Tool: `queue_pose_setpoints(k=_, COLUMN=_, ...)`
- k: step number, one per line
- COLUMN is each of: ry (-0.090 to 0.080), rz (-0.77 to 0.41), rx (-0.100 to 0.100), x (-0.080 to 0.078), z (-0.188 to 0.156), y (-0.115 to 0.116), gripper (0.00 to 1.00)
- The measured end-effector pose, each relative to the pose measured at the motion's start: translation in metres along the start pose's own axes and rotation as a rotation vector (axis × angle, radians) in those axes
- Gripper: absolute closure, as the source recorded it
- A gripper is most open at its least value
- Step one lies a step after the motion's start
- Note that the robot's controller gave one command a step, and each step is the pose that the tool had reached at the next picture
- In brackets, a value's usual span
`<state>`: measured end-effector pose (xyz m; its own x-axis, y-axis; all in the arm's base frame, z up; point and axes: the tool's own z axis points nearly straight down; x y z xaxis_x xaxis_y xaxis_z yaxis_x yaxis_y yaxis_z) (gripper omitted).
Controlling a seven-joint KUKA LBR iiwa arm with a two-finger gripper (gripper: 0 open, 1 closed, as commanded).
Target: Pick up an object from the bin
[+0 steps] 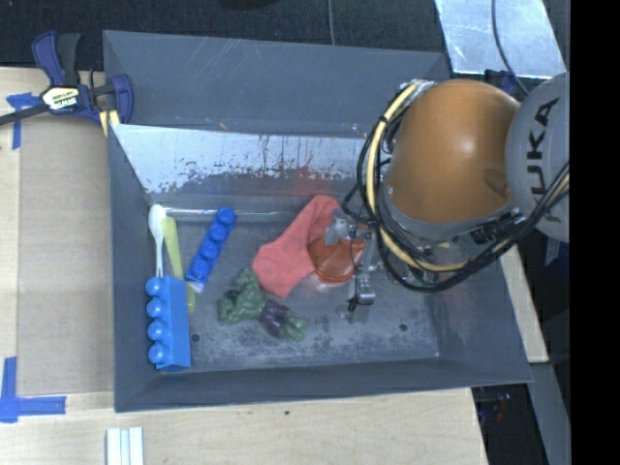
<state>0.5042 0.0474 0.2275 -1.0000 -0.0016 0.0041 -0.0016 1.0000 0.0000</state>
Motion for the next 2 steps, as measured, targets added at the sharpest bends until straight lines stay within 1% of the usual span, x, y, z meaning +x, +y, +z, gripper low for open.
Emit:
queue_pose_setpoints(k=1, ry=-0.008, rz=0.002, rx=-0.001, x=-0.002, z=-0.003, y=0.000, gripper=0.00)
queue_pose_setpoints(k=2, ry=-0.016, rz=-0.021, rx=-0.001, x=-0.062, z=0.032, y=0.002, gripper=0.00)
